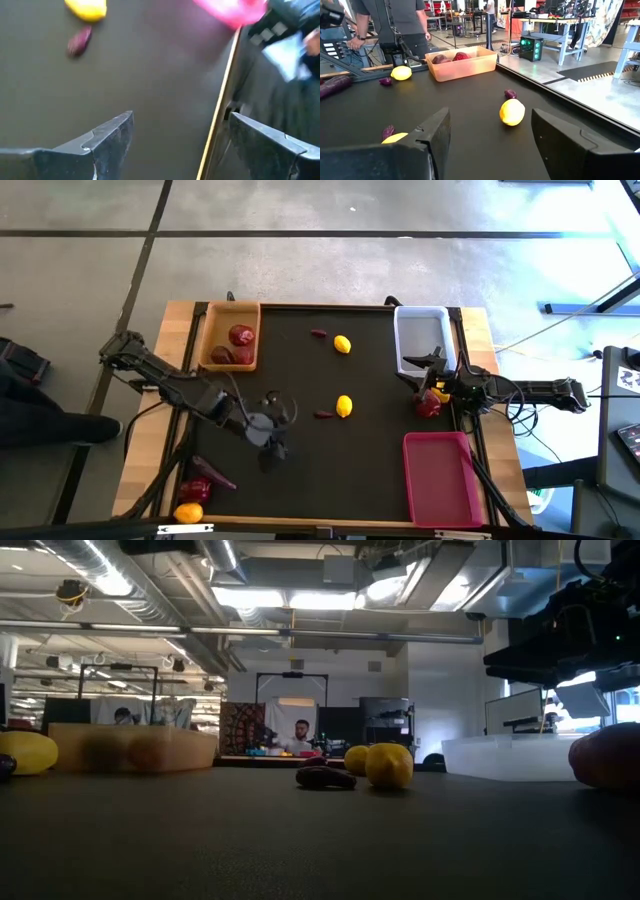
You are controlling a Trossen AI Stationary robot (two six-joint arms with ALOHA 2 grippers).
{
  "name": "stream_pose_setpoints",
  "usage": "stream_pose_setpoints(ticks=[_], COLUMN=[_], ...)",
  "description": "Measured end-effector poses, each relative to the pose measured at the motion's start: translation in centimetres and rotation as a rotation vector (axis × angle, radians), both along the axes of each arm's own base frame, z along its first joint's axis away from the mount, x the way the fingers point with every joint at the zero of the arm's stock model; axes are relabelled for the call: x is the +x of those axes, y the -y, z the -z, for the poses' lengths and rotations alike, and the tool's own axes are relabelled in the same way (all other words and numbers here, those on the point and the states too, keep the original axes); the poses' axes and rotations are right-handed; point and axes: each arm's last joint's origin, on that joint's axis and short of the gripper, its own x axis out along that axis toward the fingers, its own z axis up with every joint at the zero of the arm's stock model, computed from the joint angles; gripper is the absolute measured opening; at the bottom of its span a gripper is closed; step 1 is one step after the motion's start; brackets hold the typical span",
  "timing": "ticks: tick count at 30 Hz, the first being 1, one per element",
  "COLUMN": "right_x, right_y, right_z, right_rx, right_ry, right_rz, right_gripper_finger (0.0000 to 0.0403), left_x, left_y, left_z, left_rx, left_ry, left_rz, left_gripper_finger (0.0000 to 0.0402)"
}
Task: Sort produce into baskets
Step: Put the apple into the orange bin
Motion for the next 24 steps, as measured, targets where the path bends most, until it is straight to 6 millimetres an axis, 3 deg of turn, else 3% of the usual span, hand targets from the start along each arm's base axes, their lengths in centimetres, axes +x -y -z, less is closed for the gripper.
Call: stream_pose_setpoints(ticks=[11,24], right_x=[0.0,0.0], right_y=[0.0,0.0], right_z=[0.0,0.0], right_rx=[0.0,-0.008], right_ry=[0.0,-0.007], right_rz=[0.0,-0.001], right_gripper_finger=[0.0239,0.0239], left_x=[-4.6,-8.9], left_y=[4.0,9.2], left_z=[1.2,2.5], left_rx=[-0.185,-0.226], left_ry=[-0.382,-0.527], left_rz=[-0.124,-0.145], left_gripper_finger=[0.0318,0.0317])
